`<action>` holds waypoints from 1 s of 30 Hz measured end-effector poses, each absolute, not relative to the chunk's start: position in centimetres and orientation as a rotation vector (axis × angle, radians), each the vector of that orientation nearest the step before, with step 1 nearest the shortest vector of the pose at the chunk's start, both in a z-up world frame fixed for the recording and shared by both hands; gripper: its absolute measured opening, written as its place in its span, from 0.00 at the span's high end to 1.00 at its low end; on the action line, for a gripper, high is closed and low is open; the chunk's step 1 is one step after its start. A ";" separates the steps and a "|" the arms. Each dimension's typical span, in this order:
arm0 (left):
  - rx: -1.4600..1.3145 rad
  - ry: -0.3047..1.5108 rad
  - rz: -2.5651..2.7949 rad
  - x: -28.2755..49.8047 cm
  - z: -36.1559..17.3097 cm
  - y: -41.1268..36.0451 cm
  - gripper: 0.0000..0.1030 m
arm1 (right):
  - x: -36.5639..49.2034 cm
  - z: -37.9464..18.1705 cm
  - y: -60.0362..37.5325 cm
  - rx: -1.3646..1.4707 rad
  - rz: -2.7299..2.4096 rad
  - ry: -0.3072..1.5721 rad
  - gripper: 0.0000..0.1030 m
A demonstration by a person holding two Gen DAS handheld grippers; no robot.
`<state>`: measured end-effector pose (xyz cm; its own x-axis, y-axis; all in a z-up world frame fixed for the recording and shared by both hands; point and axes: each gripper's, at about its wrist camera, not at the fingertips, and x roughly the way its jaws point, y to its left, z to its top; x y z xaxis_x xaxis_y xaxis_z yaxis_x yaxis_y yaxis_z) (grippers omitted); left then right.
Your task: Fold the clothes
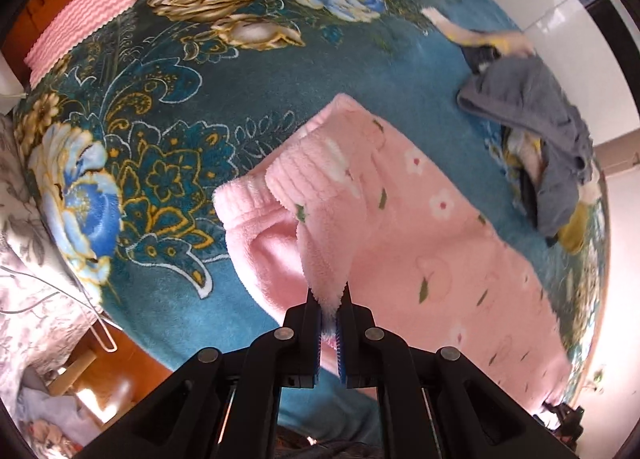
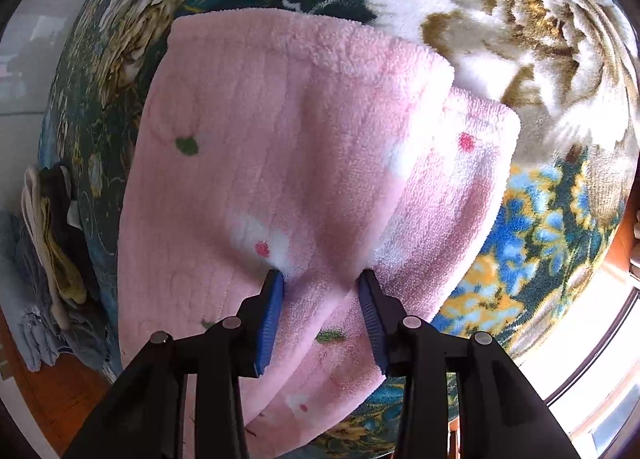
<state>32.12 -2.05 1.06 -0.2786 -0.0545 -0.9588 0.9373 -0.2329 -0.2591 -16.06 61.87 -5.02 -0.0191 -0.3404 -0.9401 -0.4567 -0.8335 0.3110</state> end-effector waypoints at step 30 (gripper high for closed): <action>1.136 1.483 -1.481 36.9 -2.4 -2.3 0.92 | -12.7 -4.7 63.7 -2.205 2.083 0.486 0.97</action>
<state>36.94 -2.28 -2.44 -0.3344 0.0848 -0.9386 0.9387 -0.0586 -0.3398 -12.67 63.74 -4.75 0.0318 -0.1796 -0.9832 -0.2739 -0.9476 0.1643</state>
